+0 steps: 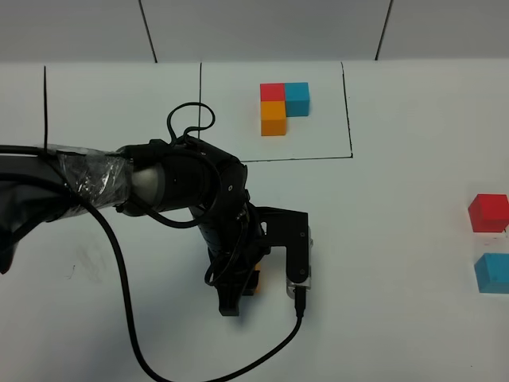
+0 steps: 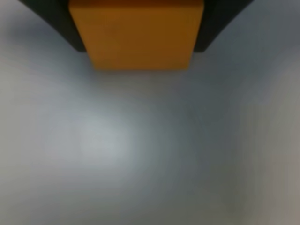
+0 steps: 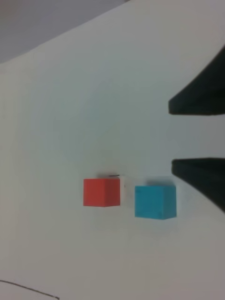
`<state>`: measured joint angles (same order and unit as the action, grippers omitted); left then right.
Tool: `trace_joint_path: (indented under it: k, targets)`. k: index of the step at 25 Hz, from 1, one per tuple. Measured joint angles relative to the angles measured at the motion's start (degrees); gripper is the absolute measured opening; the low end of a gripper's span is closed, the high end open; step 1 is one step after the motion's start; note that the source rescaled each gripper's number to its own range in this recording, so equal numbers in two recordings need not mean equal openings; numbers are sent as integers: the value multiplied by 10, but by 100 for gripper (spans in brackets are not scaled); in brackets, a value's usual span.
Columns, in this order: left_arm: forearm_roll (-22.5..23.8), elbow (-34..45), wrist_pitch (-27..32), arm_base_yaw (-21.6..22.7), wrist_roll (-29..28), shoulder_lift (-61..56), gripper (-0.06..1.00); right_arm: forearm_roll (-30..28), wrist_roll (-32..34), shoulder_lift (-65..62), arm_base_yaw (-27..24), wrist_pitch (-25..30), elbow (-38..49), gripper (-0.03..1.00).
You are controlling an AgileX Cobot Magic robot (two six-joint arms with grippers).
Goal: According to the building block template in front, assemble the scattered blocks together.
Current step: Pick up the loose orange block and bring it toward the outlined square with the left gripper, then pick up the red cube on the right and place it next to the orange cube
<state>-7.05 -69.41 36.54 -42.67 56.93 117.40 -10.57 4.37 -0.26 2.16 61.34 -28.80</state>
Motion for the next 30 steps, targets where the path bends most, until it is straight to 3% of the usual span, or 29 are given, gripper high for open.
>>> trace_joint_path:
  k: [9,11,14,15,17,20,24,27,30]
  targets:
    - [0,0,0,0,-5,0,3,0,0,0,0,0,0,0]
    - [0,-1,12,-2,-7,-1,21,0,0,0,0,0,0,0]
    - [3,-12,47,-16,-8,-28,71,0,0,0,0,0,0,0]
    - [3,-18,56,-23,-8,-46,83,0,0,0,0,0,0,0]
    - [3,-36,71,-40,-9,-90,97,0,0,0,0,0,0,0]
    - [1,-61,92,-60,-12,-176,100,0,0,0,0,0,0,0]
    - [13,-74,105,-56,-31,-298,95,0,0,0,0,0,0,0]
    - [77,-74,145,-45,-50,-386,90,0,0,0,0,0,0,0]
    - [169,-74,215,-29,-118,-463,82,0,0,0,0,0,0,0]
